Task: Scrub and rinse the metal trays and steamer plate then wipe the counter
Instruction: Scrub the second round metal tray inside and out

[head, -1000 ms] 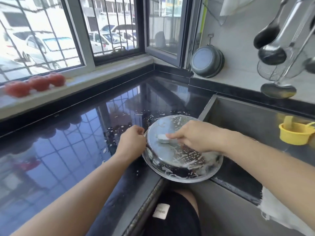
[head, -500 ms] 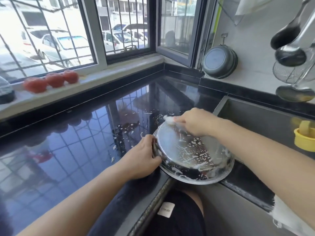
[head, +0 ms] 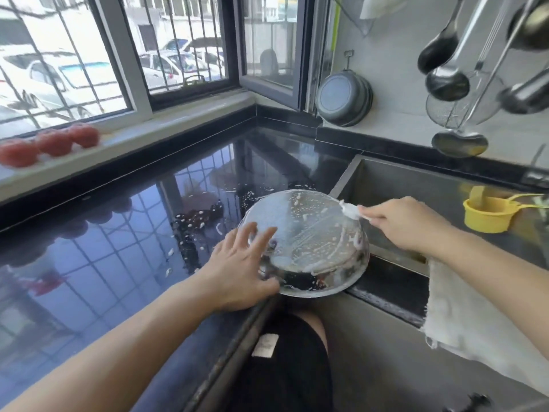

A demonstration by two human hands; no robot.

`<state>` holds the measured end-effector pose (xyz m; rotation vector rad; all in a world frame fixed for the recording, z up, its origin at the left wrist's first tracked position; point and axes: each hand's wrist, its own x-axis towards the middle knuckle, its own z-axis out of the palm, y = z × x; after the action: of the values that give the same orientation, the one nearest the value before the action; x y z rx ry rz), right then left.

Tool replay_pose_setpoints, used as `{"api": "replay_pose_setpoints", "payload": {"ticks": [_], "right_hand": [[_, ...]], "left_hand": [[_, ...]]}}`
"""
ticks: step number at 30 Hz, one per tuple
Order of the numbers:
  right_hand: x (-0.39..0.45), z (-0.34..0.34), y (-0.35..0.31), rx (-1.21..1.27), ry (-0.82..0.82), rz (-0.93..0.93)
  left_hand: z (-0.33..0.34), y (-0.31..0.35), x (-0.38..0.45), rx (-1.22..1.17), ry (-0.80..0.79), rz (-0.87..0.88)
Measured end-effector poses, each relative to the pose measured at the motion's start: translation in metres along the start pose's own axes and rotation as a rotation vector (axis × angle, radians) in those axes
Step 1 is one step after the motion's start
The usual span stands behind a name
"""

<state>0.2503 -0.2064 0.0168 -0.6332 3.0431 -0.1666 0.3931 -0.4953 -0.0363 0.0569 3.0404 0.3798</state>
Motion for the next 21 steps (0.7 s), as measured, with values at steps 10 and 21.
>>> {"api": "replay_pose_setpoints", "payload": {"ticks": [10,21], "right_hand": [[-0.017,-0.01,0.026,0.376,0.372,0.092],[0.006,-0.053,-0.004,0.549,0.484,0.11]], "left_hand": [[0.012,0.049,0.028,0.485,0.544,0.359],[-0.161,-0.012,0.091,-0.413,0.639,-0.346]]}}
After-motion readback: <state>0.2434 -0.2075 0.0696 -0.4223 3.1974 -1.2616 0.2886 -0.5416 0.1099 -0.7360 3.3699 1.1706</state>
